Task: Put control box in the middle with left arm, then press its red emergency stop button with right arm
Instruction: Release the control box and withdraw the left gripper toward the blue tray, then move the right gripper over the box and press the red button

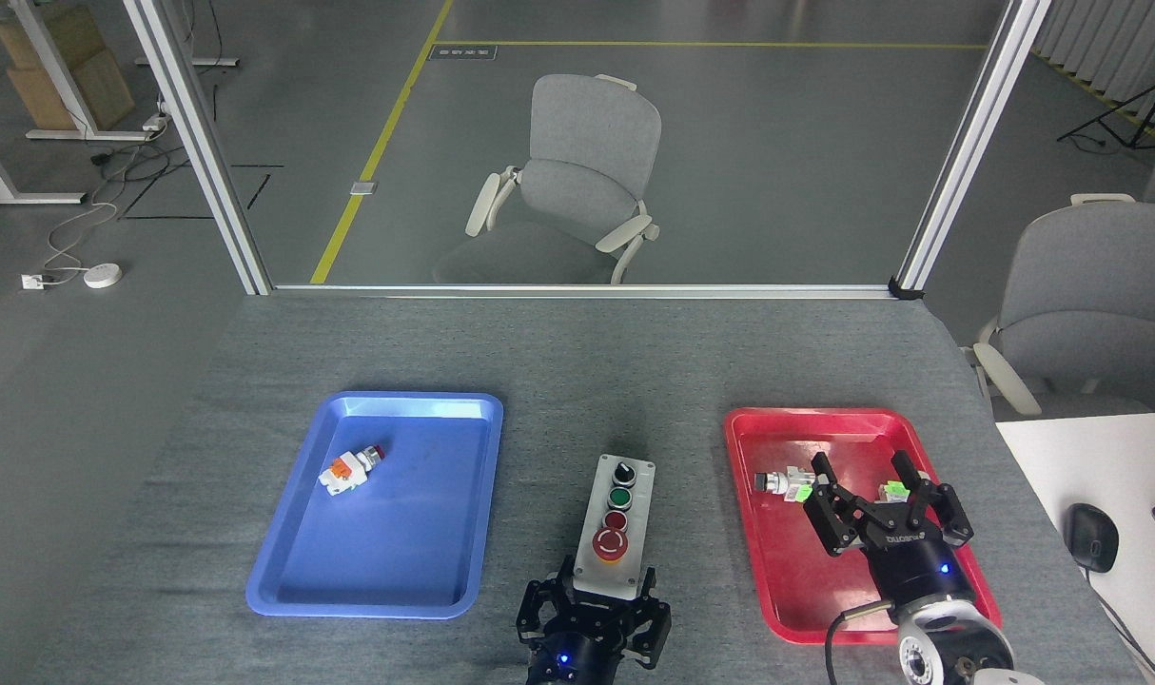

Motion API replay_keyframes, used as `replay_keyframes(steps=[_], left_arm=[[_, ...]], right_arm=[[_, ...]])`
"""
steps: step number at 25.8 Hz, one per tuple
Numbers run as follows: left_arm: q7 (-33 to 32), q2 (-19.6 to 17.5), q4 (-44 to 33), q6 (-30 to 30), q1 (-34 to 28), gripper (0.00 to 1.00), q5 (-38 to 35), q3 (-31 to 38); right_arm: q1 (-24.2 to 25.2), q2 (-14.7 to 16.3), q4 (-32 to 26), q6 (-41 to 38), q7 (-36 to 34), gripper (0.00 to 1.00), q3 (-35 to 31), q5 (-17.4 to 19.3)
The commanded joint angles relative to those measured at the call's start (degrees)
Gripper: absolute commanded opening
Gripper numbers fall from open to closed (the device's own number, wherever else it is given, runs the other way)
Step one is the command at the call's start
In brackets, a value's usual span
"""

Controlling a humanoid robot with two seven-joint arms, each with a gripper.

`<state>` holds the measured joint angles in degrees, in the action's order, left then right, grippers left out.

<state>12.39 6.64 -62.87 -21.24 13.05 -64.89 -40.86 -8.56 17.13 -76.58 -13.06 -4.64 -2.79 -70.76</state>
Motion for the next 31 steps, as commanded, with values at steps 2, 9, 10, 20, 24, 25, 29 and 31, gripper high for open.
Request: replay_keyframes(steps=[2, 9, 10, 20, 24, 25, 29, 31], left_arm=[[0.0, -4.4, -11.9, -0.1, -9.5, 0.99, -7.5, 6.0], [0.0, -8.9, -24.1, 2.6, -15.4, 0.99, -13.5, 12.9], [-0.1, -9.5, -25.7, 2.8, -16.2, 0.99, -13.6, 14.4], [-1.0, -13.1, -30.2, 8.2, -19.7, 0.99, -13.5, 28.0], [-0.9, -14.5, -29.8, 10.2, -19.7, 0.99, -13.5, 30.1], [-0.9, -14.6, -29.7, 10.1, -19.6, 0.99, -13.6, 30.3], [-1.0, -14.7, -29.0, 10.6, -19.2, 0.99, -13.6, 31.5], [-1.1, -14.8, -28.3, 13.6, -18.9, 0.99, -13.6, 32.9]], right_arm=[[-0.3, 0.1, 0.1, -0.8, 0.0, 0.97, 0.2, -0.1], [-1.5, 0.1, 0.1, -14.2, -0.1, 0.47, 0.5, 0.0], [-1.8, 0.2, 0.1, -15.7, 0.0, 0.41, 0.8, -0.1], [-9.0, -0.1, 6.3, -26.0, 0.5, 0.0, 11.8, -1.4], [-11.1, -1.1, 11.1, -26.0, 1.5, 0.0, 17.1, -2.8], [-11.4, -1.6, 11.6, -25.8, 1.7, 0.0, 17.9, -3.2], [-11.4, -3.6, 13.7, -25.8, 1.9, 0.0, 18.6, -4.3], [-11.4, -4.1, 14.3, -26.1, 2.9, 0.0, 18.7, -4.3]])
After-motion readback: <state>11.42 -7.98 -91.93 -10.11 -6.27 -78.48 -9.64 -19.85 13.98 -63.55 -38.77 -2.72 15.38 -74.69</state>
